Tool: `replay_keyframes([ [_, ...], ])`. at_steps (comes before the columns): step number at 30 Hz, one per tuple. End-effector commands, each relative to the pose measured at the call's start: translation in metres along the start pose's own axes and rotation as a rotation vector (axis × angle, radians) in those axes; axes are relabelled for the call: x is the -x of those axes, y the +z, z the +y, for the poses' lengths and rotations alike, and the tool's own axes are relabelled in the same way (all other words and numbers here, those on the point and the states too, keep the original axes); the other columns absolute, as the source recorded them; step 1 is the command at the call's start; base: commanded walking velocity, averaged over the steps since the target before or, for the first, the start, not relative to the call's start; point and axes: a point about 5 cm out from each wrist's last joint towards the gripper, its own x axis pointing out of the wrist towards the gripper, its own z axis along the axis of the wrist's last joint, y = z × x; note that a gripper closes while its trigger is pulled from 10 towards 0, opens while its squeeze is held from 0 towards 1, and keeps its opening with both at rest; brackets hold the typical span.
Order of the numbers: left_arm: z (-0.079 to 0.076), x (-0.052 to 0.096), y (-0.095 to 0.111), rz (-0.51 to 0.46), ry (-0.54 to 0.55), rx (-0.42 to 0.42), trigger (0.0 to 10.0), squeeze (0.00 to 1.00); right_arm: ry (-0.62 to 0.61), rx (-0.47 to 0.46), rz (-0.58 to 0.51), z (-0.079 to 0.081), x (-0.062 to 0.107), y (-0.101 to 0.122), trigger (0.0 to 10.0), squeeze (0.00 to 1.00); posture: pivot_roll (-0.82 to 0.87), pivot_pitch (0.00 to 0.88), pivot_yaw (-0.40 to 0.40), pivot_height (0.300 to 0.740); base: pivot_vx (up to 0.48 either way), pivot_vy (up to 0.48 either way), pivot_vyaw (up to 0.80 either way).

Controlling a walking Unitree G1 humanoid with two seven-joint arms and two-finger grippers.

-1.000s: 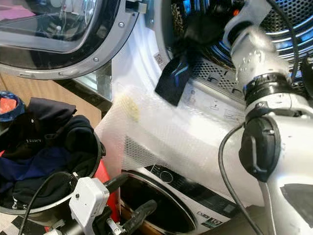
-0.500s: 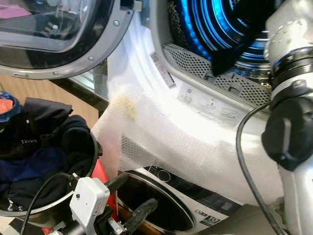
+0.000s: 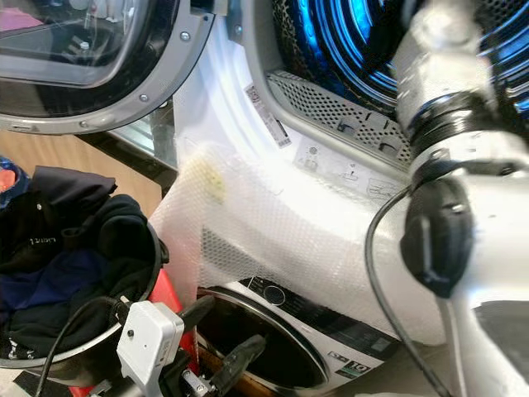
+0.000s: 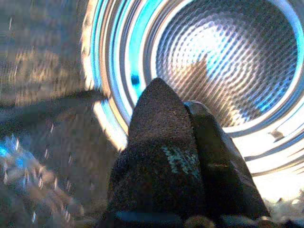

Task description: Clothes washing

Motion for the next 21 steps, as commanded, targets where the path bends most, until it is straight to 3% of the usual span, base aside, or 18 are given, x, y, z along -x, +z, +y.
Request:
replay_keyframes([
  [1,-0.005,0.001,0.003,-0.01,-0.012,0.01,10.0,0.0,-0.001,0.084,0.048,-0.005,0.0,-0.01,10.0,0.0,0.22,0.136,-0.262,0.74,0.0,0.0,0.0],
  [6,-0.005,0.001,0.003,-0.01,-0.01,0.012,10.0,0.0,-0.032,0.063,0.115,-0.008,0.001,-0.021,10.0,0.0,0.22,0.127,-0.264,0.74,0.0,0.0,0.0],
  [10,-0.004,0.0,0.003,-0.012,-0.003,0.016,10.0,0.0,-0.139,0.078,0.147,-0.026,0.0,-0.024,10.0,0.0,0.22,0.121,-0.262,0.74,0.0,0.0,0.0],
  [16,-0.002,-0.001,0.003,-0.014,0.005,0.019,10.0,0.0,-0.235,-0.016,0.216,-0.04,0.001,-0.031,10.0,0.0,0.22,0.103,-0.256,0.74,0.0,0.0,0.0],
  [18,-0.001,-0.002,0.003,-0.018,0.011,0.021,10.0,0.0,-0.351,-0.044,0.216,-0.055,0.002,-0.029,10.0,0.0,0.22,0.102,-0.252,0.74,0.0,0.0,0.0],
  [21,0.0,-0.002,0.004,-0.018,0.013,0.021,10.0,0.0,-0.414,-0.063,0.22,-0.064,0.002,-0.03,10.0,0.0,0.22,0.098,-0.247,0.74,0.0,0.0,0.0],
])
